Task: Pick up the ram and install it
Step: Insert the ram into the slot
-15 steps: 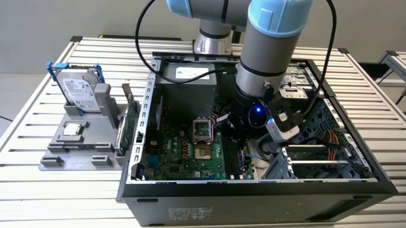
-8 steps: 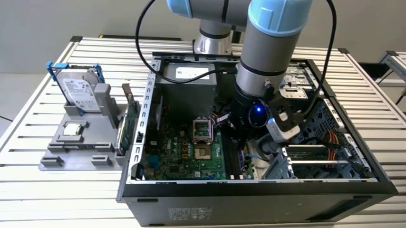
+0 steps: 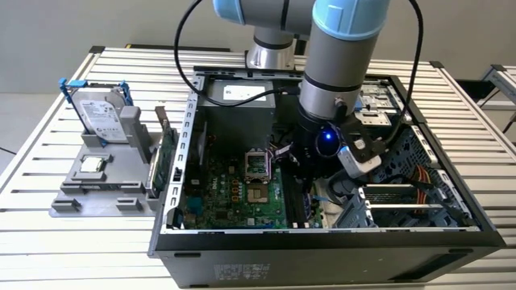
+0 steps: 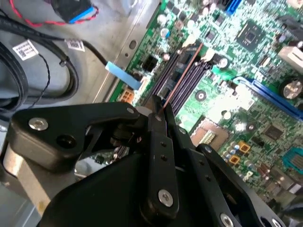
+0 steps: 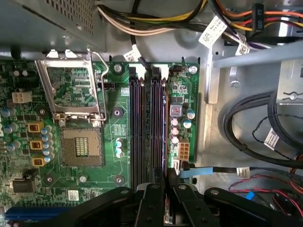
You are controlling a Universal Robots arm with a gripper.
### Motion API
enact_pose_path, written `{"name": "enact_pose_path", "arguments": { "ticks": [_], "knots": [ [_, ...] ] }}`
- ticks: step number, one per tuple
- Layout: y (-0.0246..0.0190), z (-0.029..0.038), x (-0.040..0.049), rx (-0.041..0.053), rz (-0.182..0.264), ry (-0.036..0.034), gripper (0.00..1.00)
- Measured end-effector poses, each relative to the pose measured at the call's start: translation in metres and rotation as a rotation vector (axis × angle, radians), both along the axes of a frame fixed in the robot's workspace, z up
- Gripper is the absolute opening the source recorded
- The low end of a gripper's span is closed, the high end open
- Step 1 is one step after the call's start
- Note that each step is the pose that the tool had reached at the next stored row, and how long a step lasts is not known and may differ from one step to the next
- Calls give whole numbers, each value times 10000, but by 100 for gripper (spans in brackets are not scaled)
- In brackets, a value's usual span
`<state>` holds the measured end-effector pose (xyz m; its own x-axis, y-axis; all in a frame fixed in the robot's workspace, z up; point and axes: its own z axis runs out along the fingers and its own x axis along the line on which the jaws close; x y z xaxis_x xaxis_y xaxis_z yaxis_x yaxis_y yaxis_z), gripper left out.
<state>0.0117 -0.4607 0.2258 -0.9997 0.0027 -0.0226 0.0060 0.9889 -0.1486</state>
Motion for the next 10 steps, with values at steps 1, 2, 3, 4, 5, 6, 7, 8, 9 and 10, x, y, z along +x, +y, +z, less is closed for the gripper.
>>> {"name": "enact_pose_path", "arguments": {
  "ticks": [1, 2, 3, 4, 5, 6, 7, 8, 9, 10],
  "knots": [
    [8, -5, 0, -3, 0, 0, 0],
    [16, -11, 0, -5, 0, -1, 0],
    [25, -19, 0, -10, 0, -1, 0],
    [35, -29, 0, -19, 0, 0, 0],
    [43, -40, 0, -30, 0, 0, 0],
    [46, -47, 1, -38, 1, 0, 0],
    [46, -48, 1, -47, 1, 1, 0],
    [45, -48, 0, -53, 1, 1, 0],
    [45, -47, 0, -56, 0, 1, 0],
    [46, -52, 0, -53, 0, 0, 0]
  ]
}}
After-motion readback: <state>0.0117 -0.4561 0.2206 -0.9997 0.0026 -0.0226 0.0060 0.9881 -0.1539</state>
